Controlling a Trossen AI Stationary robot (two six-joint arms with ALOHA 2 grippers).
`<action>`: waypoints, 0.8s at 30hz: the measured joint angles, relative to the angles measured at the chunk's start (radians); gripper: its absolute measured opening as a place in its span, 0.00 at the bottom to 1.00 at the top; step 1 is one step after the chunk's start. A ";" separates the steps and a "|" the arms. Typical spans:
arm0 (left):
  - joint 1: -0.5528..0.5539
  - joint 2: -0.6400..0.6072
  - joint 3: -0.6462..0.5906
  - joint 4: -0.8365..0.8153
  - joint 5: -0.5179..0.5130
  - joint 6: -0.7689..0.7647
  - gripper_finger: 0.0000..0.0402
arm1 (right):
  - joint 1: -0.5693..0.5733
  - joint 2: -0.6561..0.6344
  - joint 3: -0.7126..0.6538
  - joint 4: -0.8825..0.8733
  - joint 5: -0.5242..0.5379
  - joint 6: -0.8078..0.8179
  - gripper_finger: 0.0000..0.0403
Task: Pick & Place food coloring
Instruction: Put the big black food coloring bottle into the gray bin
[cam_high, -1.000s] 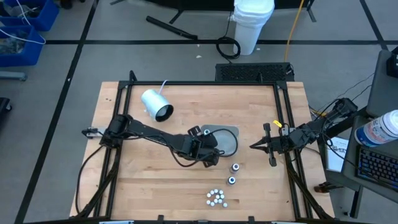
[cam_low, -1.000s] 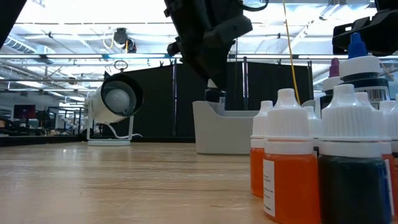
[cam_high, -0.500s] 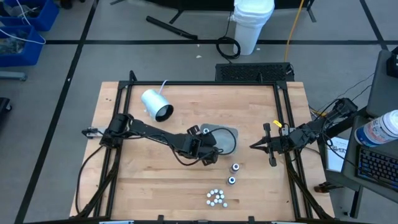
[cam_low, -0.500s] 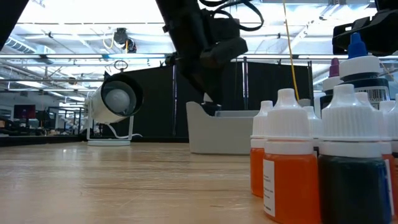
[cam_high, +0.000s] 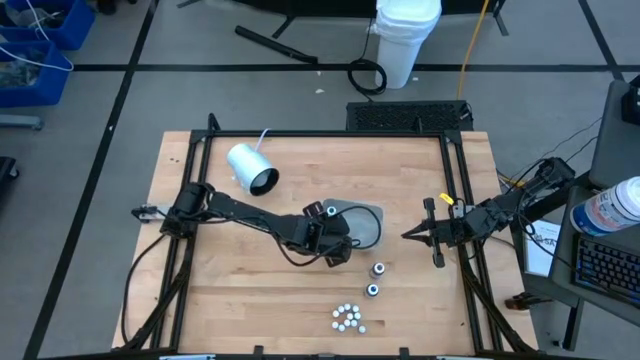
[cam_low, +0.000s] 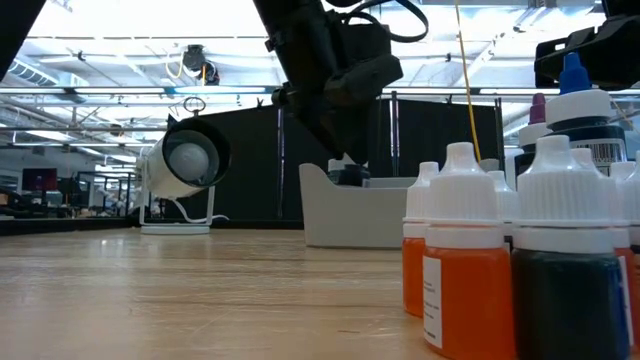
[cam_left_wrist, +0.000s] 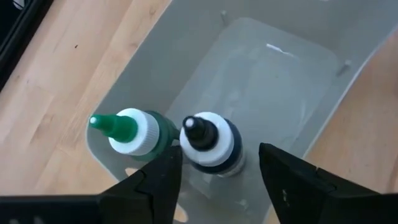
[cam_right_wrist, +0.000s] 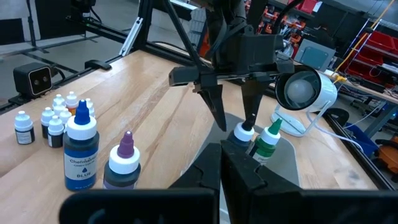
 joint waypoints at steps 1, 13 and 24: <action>0.000 -0.002 0.000 -0.001 0.000 0.003 0.56 | 0.000 0.000 0.000 0.000 0.000 0.000 0.00; 0.000 -0.021 0.002 0.011 0.017 -0.008 0.58 | 0.000 0.000 0.000 0.000 0.000 0.000 0.00; 0.012 -0.021 0.002 0.025 0.010 -0.067 0.52 | 0.000 0.000 0.000 0.000 0.000 0.001 0.00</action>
